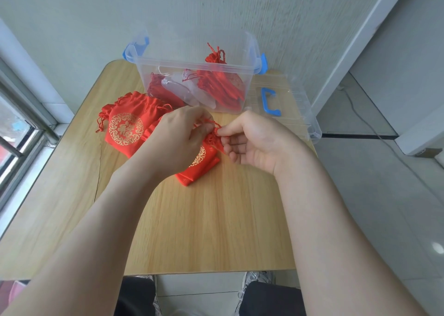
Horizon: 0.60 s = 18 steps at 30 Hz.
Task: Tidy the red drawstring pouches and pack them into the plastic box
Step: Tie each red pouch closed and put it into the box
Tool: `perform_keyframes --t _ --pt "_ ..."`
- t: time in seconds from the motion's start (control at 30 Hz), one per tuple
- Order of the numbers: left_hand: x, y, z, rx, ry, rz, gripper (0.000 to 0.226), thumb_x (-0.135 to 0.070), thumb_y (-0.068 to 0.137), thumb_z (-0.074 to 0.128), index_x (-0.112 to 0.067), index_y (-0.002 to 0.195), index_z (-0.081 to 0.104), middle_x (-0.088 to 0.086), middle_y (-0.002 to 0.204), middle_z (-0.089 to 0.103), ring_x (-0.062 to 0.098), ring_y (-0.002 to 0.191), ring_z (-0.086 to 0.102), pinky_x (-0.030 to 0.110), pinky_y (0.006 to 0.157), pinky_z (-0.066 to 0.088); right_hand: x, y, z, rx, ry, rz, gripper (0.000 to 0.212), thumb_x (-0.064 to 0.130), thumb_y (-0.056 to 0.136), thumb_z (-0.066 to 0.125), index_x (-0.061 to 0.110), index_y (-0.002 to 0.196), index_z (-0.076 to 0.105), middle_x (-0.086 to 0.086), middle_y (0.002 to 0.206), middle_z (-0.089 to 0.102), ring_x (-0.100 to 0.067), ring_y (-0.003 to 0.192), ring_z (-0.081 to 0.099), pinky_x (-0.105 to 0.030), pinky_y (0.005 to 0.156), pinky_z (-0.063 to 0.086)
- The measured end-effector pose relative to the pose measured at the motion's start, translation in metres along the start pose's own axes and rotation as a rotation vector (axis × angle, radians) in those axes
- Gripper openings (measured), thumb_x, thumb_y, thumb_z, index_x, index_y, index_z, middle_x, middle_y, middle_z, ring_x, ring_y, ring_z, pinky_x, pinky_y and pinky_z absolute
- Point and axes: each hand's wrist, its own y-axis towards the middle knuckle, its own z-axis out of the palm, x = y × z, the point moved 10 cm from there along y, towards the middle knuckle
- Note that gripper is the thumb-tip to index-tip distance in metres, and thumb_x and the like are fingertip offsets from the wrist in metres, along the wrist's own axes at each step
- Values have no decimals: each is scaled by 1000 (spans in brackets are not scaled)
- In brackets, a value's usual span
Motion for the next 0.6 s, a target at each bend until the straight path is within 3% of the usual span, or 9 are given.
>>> perform_keyframes --t 0.1,0.23,0.37,0.6 --pt "0 0 -3 -18 -4 -19 10 -21 105 60 -17 100 68 -11 84 64 13 80 63 20 77 38 -2 -2 3 38 45 27 11 5 91 65 10 81 67 -4 68 60 -14 56 57 -23 50 46" --pt "-3 -3 -19 -111 -83 -84 6 -18 95 71 -20 89 72 -14 84 72 2 75 70 6 72 46 -4 -4 2 57 111 48 12 5 92 64 10 80 67 -3 67 59 -13 56 56 -23 53 45" --pt "-11 -6 -30 -146 -136 -95 10 -14 82 75 -23 86 80 -15 81 78 -4 76 74 20 78 60 -5 -4 2 45 114 58 8 7 92 64 10 85 67 -2 67 58 -13 56 56 -23 52 45" --pt "-21 -6 -26 -135 -43 -4 9 -11 82 76 -17 82 82 -12 75 77 -1 76 73 5 71 51 -2 -1 -4 -32 23 18 9 7 90 69 12 83 68 -1 65 61 -11 53 57 -23 50 45"
